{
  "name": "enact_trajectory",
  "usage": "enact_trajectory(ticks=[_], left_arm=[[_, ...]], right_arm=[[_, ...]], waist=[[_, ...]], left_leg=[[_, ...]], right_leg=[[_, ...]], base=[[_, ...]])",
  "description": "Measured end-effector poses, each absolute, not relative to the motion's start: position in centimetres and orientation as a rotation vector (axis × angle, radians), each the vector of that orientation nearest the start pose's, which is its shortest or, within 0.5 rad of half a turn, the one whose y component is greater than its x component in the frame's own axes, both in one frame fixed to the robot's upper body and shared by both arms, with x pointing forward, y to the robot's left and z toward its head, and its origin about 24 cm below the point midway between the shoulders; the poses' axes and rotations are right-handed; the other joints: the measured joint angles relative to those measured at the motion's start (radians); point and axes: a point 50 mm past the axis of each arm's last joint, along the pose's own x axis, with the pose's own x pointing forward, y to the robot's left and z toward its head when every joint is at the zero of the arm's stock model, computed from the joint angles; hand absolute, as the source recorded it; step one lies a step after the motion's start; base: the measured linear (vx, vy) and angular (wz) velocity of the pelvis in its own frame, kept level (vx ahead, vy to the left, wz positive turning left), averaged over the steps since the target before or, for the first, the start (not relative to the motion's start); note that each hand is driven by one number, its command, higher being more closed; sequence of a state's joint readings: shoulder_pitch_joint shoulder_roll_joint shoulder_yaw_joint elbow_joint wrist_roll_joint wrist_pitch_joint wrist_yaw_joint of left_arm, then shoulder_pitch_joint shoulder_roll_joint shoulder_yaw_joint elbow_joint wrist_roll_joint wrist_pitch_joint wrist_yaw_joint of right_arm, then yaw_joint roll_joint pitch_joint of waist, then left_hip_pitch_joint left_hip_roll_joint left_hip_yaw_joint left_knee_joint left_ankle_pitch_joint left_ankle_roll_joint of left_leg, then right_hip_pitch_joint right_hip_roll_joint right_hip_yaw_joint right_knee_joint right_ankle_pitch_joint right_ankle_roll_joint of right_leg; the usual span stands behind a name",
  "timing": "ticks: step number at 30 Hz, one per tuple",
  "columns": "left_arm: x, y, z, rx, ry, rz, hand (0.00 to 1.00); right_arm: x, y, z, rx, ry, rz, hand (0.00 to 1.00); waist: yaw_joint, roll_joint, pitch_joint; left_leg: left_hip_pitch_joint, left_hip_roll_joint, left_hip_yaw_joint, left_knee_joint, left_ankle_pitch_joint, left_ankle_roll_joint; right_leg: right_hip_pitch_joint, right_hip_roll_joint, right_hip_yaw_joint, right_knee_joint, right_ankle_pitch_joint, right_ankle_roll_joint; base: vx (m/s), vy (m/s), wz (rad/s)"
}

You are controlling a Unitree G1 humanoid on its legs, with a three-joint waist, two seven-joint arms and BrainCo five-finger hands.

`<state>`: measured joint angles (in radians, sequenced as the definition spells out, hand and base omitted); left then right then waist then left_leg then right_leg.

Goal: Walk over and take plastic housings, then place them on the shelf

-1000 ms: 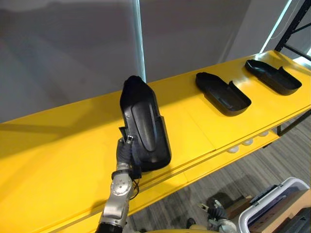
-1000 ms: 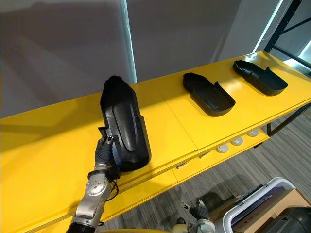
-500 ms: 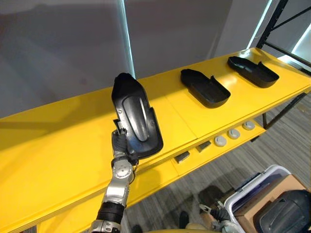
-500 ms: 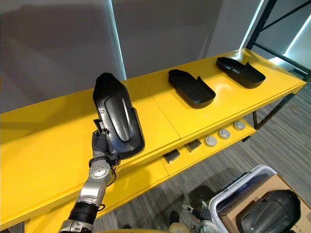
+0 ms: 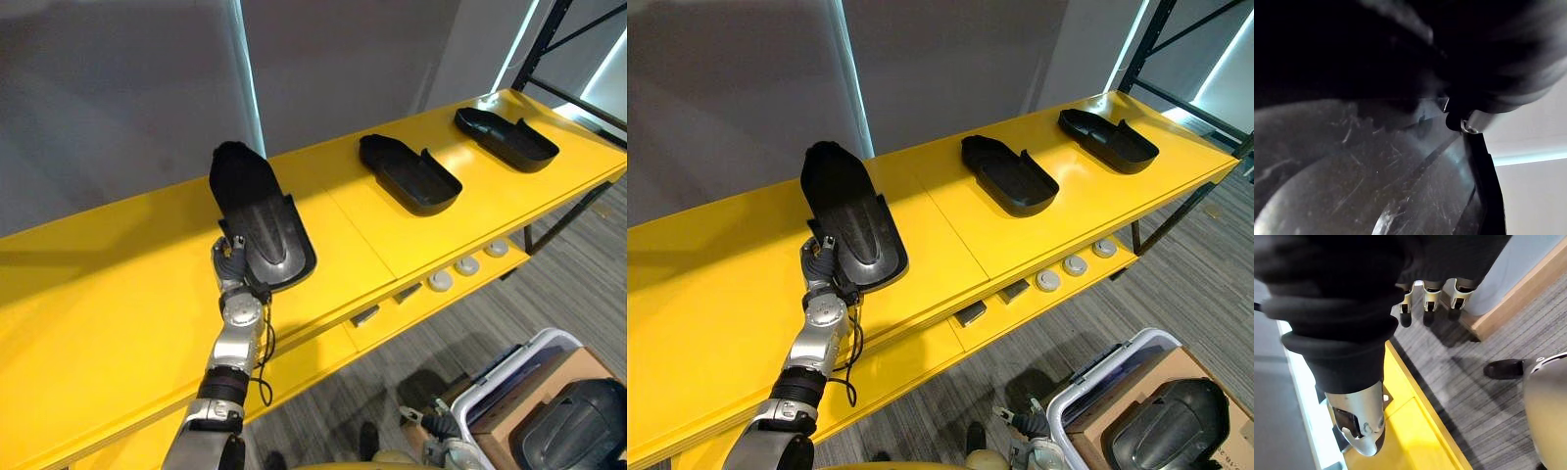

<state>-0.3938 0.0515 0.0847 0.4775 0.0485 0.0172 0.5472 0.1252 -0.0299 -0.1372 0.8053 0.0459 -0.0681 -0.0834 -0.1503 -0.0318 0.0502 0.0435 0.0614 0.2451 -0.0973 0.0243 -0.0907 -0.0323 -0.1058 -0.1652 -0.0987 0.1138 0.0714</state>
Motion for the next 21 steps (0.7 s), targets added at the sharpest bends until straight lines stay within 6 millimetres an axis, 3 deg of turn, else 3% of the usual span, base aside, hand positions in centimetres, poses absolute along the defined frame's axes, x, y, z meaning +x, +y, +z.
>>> enact_trajectory(ticks=[15,21], left_arm=[[32.2,17.5,4.5,0.052,0.085,0.561,0.00],[31.5,16.9,5.3,0.024,0.037,0.567,0.00]], right_arm=[[13.2,-19.2,-13.6,0.032,0.848,-0.276,0.00],[13.3,-19.2,-13.5,0.033,0.845,-0.275,0.00]], waist=[[-0.001,-0.015,0.012],[-0.001,-0.016,0.014]], left_leg=[[0.003,-0.003,-0.023,-0.005,0.000,0.000],[0.002,-0.004,-0.025,-0.005,0.000,0.000]], right_leg=[[0.013,-0.004,-0.020,0.000,-0.003,-0.003],[0.014,-0.005,-0.023,0.000,-0.003,-0.003]], base=[[-0.03,-0.019,0.04],[0.00,0.000,0.00]])
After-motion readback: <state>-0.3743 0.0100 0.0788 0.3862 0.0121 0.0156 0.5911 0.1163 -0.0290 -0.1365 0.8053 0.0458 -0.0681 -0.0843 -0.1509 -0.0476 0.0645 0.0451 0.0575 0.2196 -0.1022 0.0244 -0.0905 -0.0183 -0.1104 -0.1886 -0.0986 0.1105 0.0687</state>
